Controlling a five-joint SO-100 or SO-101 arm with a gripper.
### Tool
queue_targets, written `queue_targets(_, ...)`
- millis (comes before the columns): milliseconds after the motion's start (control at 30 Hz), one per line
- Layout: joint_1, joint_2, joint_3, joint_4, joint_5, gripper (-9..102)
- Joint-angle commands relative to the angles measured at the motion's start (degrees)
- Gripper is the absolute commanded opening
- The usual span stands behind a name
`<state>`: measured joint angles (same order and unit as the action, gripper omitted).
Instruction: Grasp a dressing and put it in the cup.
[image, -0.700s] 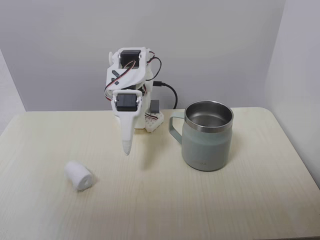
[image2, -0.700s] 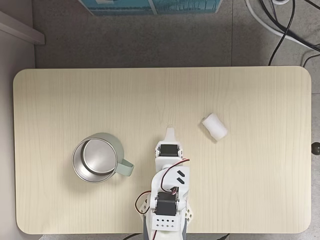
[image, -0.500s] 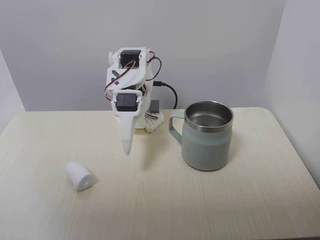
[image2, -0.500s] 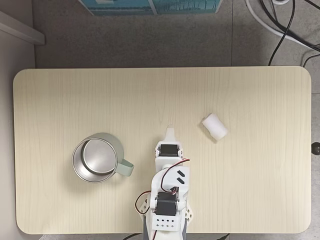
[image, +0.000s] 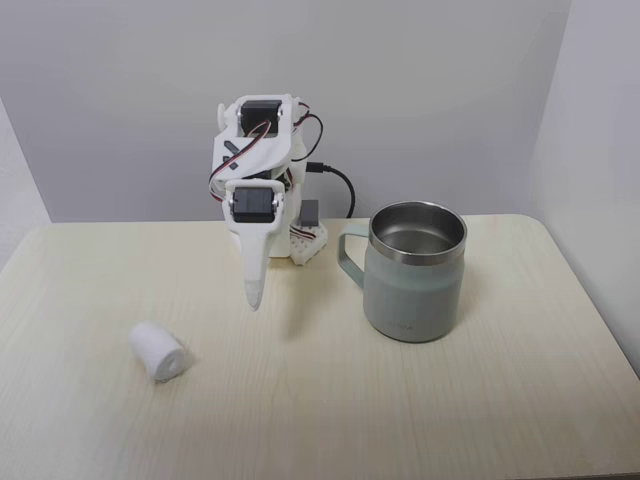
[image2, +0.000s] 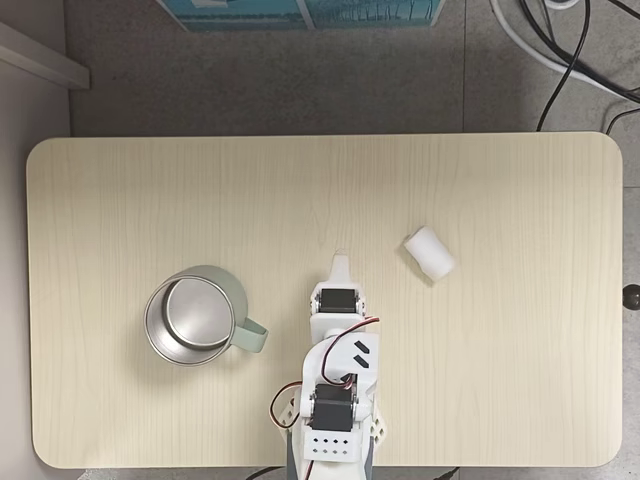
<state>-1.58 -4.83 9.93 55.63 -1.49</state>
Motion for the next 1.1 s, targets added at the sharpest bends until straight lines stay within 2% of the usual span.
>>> queue_targets(0,0.7,-0.1,0.1,-0.8,0.7,0)
queue_targets(233,-0.1,-0.1,0.4,-2.2,0.2,0)
queue_targets(433,0.5,-0.2,7.9,0.5,-0.7,0)
queue_targets(600,-0.4,1.4,20.0,5.1,-2.1,0)
queue_targets(800,1.2,17.8,42.2,11.8,-1.8,0)
queue_targets(967,5.6,24.6,54.7,17.9,-0.3,0)
queue_targets(1067,11.0,31.0,61.8,23.0,4.4,6)
